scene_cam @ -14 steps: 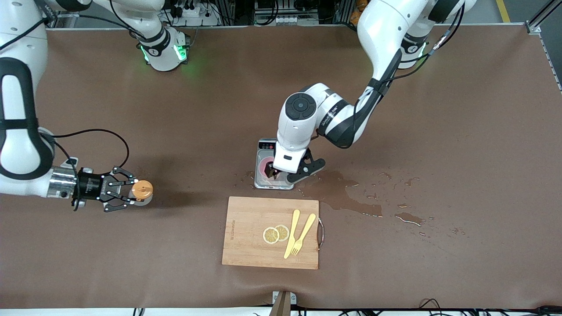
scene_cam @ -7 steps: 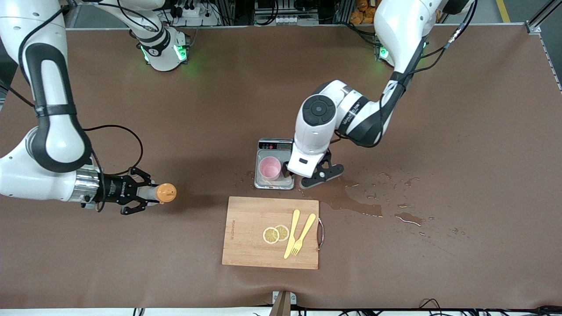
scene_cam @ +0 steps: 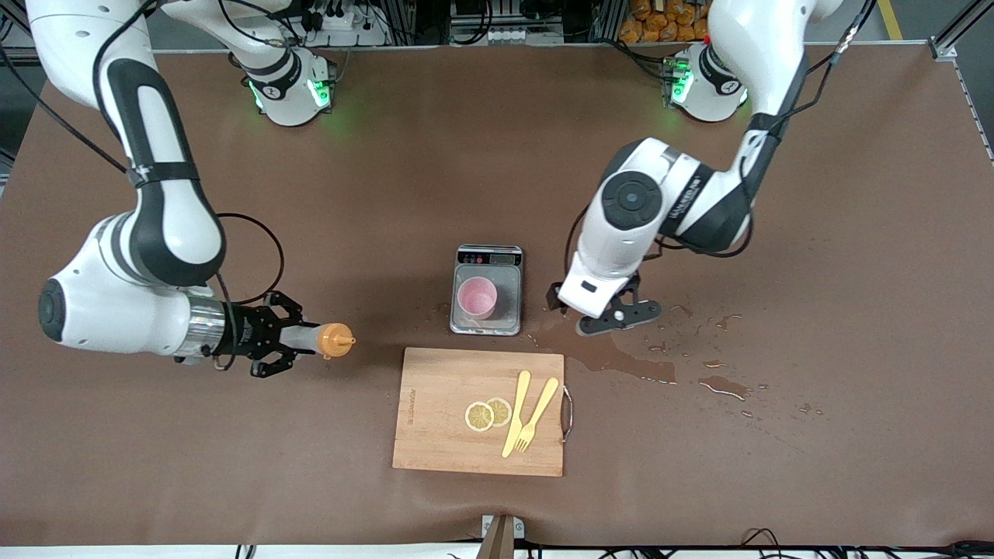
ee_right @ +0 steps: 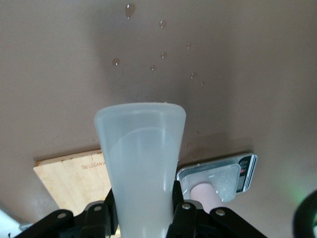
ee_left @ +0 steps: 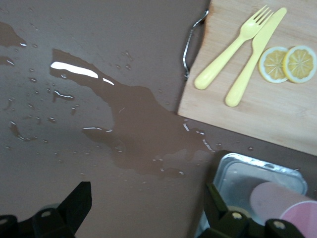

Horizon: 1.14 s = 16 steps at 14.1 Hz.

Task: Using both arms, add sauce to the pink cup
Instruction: 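Release the cup and withdraw the left gripper while the right gripper tilts the bottle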

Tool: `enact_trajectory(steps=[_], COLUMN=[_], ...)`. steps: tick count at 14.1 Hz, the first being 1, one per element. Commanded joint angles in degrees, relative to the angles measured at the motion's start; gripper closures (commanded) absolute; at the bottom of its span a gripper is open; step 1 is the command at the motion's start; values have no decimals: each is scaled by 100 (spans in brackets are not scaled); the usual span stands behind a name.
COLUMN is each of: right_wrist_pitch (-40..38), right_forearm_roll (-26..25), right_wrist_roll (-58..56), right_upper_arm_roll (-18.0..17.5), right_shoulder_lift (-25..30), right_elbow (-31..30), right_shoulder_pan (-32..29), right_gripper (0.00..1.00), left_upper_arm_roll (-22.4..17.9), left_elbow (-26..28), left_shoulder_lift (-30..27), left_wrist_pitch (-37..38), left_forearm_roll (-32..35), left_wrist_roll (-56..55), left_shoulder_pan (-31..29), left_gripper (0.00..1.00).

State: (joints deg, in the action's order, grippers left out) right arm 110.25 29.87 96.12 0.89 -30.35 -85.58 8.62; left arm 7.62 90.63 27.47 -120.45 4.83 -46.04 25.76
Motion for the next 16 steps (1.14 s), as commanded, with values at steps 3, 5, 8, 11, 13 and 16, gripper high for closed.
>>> enact_trajectory(steps=[3, 5, 8, 11, 13, 16], right_wrist_pitch=[-21, -30, -65, -74, -91, -258], right_forearm_roll=[-876, -1228, -1457, -1887, -2195, -2722], right_wrist_roll=[1082, 1522, 1892, 2348, 2569, 2964], right_upper_arm_roll=[52, 43, 43, 43, 43, 43], right_shoulder_lift=[90, 90, 81, 73, 38, -24], right_elbow=[129, 146, 208, 208, 217, 217], right_shoulder_pan=[604, 850, 1079, 1369, 1580, 1888], right_gripper=[57, 57, 57, 57, 57, 57], left_upper_arm_roll=[82, 82, 82, 73, 73, 73], left_elbow=[772, 781, 781, 824, 982, 1298], left_shoulder_lift=[-822, -1015, -1279, -1490, -1639, -1806], left_wrist_pitch=[442, 881, 1793, 2315, 2430, 2369], left_forearm_roll=[-289, -412, -447, -448, -439, -439], left_wrist_roll=[1209, 1763, 2553, 3582, 3865, 4077], left_shoulder_pan=[-527, -756, -1090, -1494, -1714, -1820], left_gripper=[0, 0, 0, 0, 0, 0])
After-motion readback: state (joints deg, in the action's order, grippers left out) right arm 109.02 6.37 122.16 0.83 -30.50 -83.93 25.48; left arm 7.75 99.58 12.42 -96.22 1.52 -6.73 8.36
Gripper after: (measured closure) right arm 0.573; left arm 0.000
